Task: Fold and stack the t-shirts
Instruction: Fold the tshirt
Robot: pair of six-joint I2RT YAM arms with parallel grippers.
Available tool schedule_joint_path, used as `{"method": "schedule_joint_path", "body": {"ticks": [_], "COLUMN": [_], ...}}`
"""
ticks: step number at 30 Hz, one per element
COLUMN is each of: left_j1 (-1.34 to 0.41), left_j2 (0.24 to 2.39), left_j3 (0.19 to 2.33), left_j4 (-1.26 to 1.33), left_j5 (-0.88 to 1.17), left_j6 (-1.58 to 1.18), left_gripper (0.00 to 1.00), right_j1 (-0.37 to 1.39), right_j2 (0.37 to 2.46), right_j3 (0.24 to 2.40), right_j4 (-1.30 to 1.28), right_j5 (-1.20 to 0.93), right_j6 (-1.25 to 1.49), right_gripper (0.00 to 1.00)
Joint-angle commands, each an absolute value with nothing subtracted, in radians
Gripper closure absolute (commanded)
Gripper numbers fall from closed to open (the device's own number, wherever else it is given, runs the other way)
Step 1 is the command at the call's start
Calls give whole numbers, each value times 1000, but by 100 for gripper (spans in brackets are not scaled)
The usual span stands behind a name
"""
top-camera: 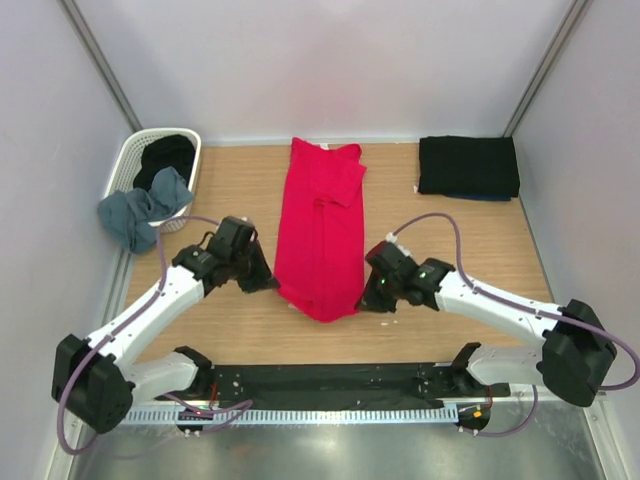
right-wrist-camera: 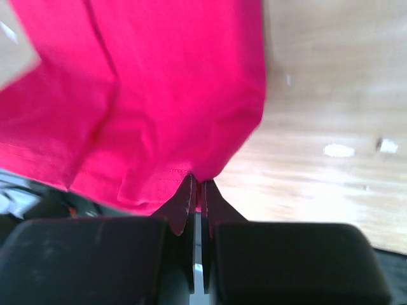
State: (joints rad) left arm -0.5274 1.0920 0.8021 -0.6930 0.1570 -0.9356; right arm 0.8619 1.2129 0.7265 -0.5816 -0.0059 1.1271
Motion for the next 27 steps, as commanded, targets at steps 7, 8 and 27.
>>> {"method": "schedule_joint_path", "body": {"ticks": [7, 8, 27], "left_j1": [-437, -425, -347], "left_j2": [1318, 1353, 1657], "left_j3": [1071, 1095, 1391], "left_j4": [-718, -710, -699], "left_j5": [106, 106, 58], "left_j6": [-776, -775, -727], "left_gripper": [100, 100, 100], "right_j1": [615, 612, 437], "right_j2": [1376, 1400, 1775], "right_j3": [997, 1021, 1422], "right_j4": [-630, -634, -650], "right_j5": [-63, -66, -150], "right_j6": [839, 825, 618], "right_gripper": [99, 99, 99]}}
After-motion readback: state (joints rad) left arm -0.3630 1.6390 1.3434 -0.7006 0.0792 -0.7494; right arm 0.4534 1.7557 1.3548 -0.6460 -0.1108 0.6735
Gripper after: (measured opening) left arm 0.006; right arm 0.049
